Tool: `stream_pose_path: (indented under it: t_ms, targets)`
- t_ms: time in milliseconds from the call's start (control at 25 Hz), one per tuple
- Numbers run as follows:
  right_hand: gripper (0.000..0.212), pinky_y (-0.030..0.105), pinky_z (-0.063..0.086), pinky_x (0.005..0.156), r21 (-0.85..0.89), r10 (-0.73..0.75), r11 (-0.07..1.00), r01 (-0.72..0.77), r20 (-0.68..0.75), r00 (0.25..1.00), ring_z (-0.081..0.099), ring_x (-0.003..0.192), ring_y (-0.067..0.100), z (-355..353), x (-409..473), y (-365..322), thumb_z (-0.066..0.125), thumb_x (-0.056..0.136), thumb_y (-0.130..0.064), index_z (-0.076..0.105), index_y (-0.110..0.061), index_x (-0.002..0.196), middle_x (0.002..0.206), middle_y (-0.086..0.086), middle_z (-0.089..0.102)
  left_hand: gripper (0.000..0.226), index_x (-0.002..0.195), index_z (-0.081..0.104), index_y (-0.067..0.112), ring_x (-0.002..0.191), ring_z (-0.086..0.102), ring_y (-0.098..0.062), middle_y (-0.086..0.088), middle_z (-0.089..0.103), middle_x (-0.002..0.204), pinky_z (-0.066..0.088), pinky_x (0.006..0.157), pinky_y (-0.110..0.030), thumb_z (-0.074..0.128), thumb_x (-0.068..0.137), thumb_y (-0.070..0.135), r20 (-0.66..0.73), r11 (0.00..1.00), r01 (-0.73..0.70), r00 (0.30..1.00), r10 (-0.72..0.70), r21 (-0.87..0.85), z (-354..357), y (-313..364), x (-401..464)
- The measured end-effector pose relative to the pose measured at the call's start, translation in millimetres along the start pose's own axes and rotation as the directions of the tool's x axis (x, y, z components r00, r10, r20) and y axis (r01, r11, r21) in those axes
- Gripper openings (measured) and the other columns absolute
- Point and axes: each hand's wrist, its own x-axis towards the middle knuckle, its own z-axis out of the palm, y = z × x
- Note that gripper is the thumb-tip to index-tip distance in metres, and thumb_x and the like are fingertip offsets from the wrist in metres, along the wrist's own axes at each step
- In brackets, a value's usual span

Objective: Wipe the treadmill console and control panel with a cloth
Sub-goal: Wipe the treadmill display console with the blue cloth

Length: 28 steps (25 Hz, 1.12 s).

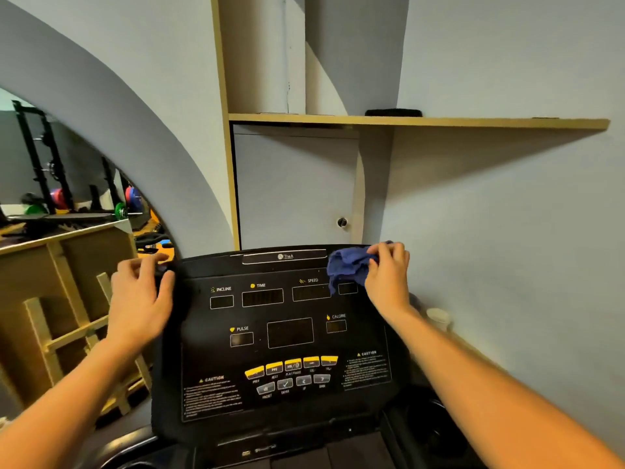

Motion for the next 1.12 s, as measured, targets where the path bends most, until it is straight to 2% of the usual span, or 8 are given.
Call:
stream_pose_path:
  t_ms: [80, 160, 240, 320, 440, 640, 920, 1120]
  targets:
    - [0.033, 0.053, 0.047, 0.1, -0.014, -0.022, 1.0, 0.021, -0.033, 0.999, 0.043, 0.121, 0.032, 19.7, -10.2, 13.7, 0.063, 0.089, 0.001, 0.06, -0.009, 0.12, 0.128, 0.014, 0.047, 0.048, 0.14, 0.043, 0.024, 0.123, 0.041, -0.041, -0.023, 0.041, 0.133, 0.034, 0.106, -0.053, 0.034, 0.098, 0.044, 0.016, 0.999, 0.009, 1.0, -0.008, -0.045, 10.6, -1.9, 5.0]
    - [0.05, 0.054, 0.037, 0.113, -0.09, -0.077, 0.993, 0.073, -0.042, 0.996, 0.038, 0.135, 0.036, 36.6, -19.5, 21.6, 0.061, 0.092, -0.01, 0.049, -0.01, 0.141, 0.144, 0.016, 0.039, 0.053, 0.145, 0.038, 0.026, 0.126, 0.042, -0.037, -0.021, 0.04, 0.137, 0.031, 0.108, -0.048, 0.025, 0.098, 0.048, 0.052, 0.993, 0.016, 0.999, -0.01, -0.117, 24.6, -3.9, 3.0]
    - [0.065, 0.051, 0.017, 0.123, -0.204, -0.127, 0.971, 0.126, 0.009, 0.992, 0.019, 0.151, 0.035, 43.8, -22.1, 22.4, 0.051, 0.099, -0.031, 0.027, -0.013, 0.157, 0.162, 0.015, 0.023, 0.053, 0.148, 0.033, 0.029, 0.127, 0.041, -0.031, -0.018, 0.044, 0.137, 0.031, 0.106, -0.044, 0.02, 0.1, 0.048, 0.038, 0.985, -0.006, 0.999, 0.013, -0.174, 33.8, -3.4, -2.4]
    - [0.073, 0.049, 0.007, 0.125, -0.304, -0.125, 0.943, 0.135, 0.054, 0.991, 0.003, 0.155, 0.031, 50.0, -17.5, 22.6, 0.038, 0.101, -0.046, 0.011, -0.014, 0.161, 0.168, 0.012, 0.009, 0.05, 0.148, 0.031, 0.033, 0.127, 0.04, -0.026, -0.015, 0.048, 0.136, 0.031, 0.103, -0.039, 0.018, 0.101, 0.047, 0.003, 0.979, -0.031, 0.999, 0.032, -0.204, 38.1, -3.9, -3.9]
    - [0.074, 0.054, 0.009, 0.124, -0.378, -0.116, 0.917, 0.13, 0.058, 0.991, -0.002, 0.155, 0.031, 55.4, -17.4, 23.8, 0.031, 0.101, -0.049, 0.006, -0.014, 0.161, 0.169, 0.012, 0.004, 0.048, 0.147, 0.029, 0.033, 0.134, 0.038, -0.019, -0.01, 0.044, 0.144, 0.028, 0.109, -0.035, 0.022, 0.102, 0.045, -0.016, 0.962, -0.053, 0.999, 0.05, -0.269, 37.3, -7.8, -5.8]
    - [0.072, 0.059, 0.01, 0.122, -0.435, -0.053, 0.899, 0.058, 0.023, 0.998, -0.003, 0.155, 0.034, 66.8, -18.7, 11.6, 0.026, 0.102, -0.045, 0.003, -0.01, 0.161, 0.169, 0.013, 0.0, 0.056, 0.149, 0.031, 0.025, 0.138, 0.038, -0.019, -0.005, 0.042, 0.149, 0.029, 0.114, -0.046, 0.021, 0.1, 0.052, 0.035, 0.931, -0.018, 0.999, 0.034, -0.365, 38.1, -17.9, -2.9]
    - [0.074, 0.06, 0.009, 0.121, -0.429, -0.039, 0.902, 0.041, 0.014, 0.999, -0.005, 0.154, 0.036, 95.4, -34.5, -36.7, 0.025, 0.102, -0.046, 0.001, -0.008, 0.16, 0.168, 0.014, -0.003, 0.064, 0.15, 0.025, 0.037, 0.14, 0.035, -0.011, 0.005, 0.037, 0.153, 0.029, 0.115, -0.046, 0.02, 0.093, 0.068, 0.216, 0.857, 0.081, 0.976, 0.037, -0.509, 30.3, -29.6, 1.5]
    - [0.075, 0.061, 0.009, 0.121, -0.42, -0.034, 0.907, 0.041, 0.025, 0.999, -0.005, 0.154, 0.037, 115.3, -45.6, -71.4, 0.024, 0.102, -0.048, 0.002, -0.007, 0.16, 0.168, 0.015, -0.003, 0.056, 0.148, 0.027, 0.039, 0.14, 0.036, -0.012, 0.006, 0.039, 0.151, 0.029, 0.115, -0.05, 0.02, 0.097, 0.061, 0.234, 0.805, 0.09, 0.97, 0.062, -0.586, 28.2, -32.7, 3.1]
